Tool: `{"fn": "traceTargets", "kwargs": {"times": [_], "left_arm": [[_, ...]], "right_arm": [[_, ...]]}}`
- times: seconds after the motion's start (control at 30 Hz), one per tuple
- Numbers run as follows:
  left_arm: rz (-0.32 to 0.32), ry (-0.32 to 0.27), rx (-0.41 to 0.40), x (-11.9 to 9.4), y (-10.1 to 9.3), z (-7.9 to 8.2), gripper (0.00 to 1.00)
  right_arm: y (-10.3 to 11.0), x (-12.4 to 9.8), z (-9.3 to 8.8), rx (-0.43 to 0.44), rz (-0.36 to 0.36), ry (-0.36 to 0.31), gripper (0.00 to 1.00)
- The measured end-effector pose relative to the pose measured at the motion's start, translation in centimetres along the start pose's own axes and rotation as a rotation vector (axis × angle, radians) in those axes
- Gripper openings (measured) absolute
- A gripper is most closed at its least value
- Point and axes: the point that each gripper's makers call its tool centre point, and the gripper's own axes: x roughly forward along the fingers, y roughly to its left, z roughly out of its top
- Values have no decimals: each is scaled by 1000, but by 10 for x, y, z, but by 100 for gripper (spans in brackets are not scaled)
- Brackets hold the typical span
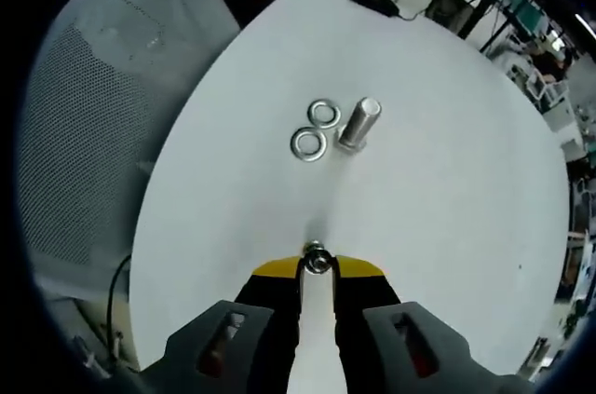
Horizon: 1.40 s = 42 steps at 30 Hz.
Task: Place the washer onto the threaded stud by aligning its center hole with the stud, sliding it down to the base, and recovering from edge contact or off-axis alignment until the washer reaches the visible bottom stop.
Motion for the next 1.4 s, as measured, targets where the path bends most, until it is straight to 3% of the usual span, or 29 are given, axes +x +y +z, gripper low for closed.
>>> {"fn": "traceTargets", "kwargs": {"times": [0.57, 0.93, 1.2, 1.4], "left_arm": [[4, 5, -2, 0, 1, -1, 14], [4, 10, 0, 0, 1, -1, 14], [2, 8, -2, 0, 1, -1, 14], [1, 6, -3, 0, 0, -1, 14]], "right_arm": [[7, 27, -4, 0, 45, 39, 13], [7, 31, -2, -1, 68, 63, 15], [11, 17, 22, 38, 81, -20, 24], [17, 8, 52, 85, 74, -121, 25]]}}
